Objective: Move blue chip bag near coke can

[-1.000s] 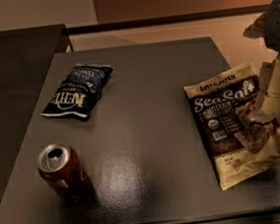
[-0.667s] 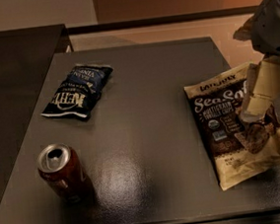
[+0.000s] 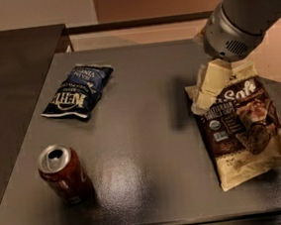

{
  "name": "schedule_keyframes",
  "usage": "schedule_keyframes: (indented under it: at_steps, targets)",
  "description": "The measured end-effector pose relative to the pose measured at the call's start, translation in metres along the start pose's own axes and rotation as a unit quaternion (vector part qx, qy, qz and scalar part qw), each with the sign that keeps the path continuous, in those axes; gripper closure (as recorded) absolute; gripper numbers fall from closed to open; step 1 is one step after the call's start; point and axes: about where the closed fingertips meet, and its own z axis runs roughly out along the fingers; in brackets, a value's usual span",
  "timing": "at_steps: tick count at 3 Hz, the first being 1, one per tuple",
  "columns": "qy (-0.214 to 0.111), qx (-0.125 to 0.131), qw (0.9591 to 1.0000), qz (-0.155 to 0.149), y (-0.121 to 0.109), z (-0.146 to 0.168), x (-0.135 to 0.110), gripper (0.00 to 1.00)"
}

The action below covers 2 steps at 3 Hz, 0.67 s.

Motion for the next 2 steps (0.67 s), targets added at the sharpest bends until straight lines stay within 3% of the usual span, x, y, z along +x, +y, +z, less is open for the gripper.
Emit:
schedule_keyframes:
  at_steps: [1,2]
  targets:
    - [-0.045,0.012,0.9989,-0.012,-0.024,0.027,-0.031,0.0]
    - [-0.068,0.029,0.996,-0.05,-0.043,0.048,-0.063,0.0]
